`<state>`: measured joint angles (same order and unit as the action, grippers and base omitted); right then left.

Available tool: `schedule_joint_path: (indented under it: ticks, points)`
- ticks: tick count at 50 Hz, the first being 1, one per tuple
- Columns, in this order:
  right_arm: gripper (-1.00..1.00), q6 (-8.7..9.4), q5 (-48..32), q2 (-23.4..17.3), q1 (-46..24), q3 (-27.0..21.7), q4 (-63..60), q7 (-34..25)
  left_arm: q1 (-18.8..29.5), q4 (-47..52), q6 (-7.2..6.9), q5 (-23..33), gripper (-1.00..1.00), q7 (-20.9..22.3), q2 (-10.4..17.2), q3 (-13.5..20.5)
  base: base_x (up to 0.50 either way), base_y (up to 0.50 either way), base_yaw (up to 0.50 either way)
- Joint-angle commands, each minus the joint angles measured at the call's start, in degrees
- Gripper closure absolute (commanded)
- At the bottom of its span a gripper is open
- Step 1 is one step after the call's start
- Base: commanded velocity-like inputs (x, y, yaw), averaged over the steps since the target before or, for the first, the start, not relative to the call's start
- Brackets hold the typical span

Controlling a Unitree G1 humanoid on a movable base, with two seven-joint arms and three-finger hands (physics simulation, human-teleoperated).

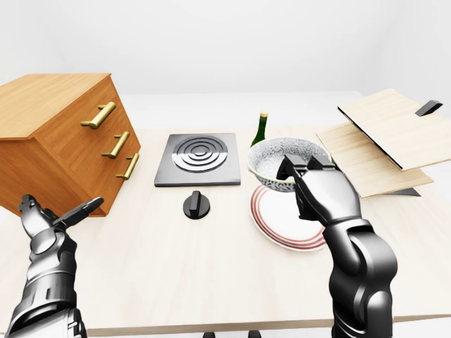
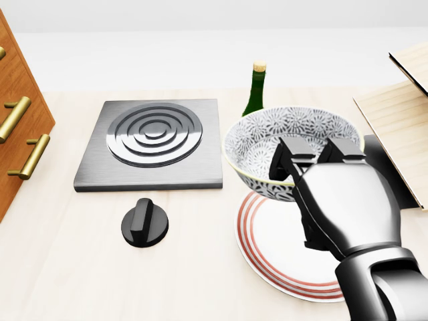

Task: Pick up the akita bowl and put it on the plate.

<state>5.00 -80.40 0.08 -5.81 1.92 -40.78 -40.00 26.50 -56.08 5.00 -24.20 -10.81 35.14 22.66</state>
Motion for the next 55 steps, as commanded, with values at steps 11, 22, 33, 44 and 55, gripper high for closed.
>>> schedule_joint_path:
  ticks: [11,22,33,44,55]
  points:
    - [1.00,0.00,1.46,-0.88,2.94,-2.27,-2.52,0.00,-2.04,4.12,0.00,0.03,-1.00,-0.41,0.06,1.01,0.00,0.00,0.00]
    - [1.00,0.00,5.77,-1.87,6.00,-3.70,-1.07,0.00,-3.76,6.44,0.00,-0.12,-1.00,0.06,-0.04,2.18,0.00,0.00,0.00]
    - [1.00,0.00,7.97,-2.39,7.76,-4.30,-0.18,0.00,-5.47,8.39,0.00,-0.48,-1.00,0.63,-0.05,3.17,0.00,0.00,0.00]
    - [1.00,0.00,9.29,-2.51,7.53,-3.97,1.76,0.00,-4.37,7.66,0.00,-0.13,-1.00,0.42,0.15,3.09,0.00,0.00,0.00]
    - [1.00,0.00,9.92,-3.63,6.67,-4.85,2.00,0.00,-2.73,6.27,0.00,0.10,-1.00,-0.03,0.57,2.40,0.00,0.00,0.00]
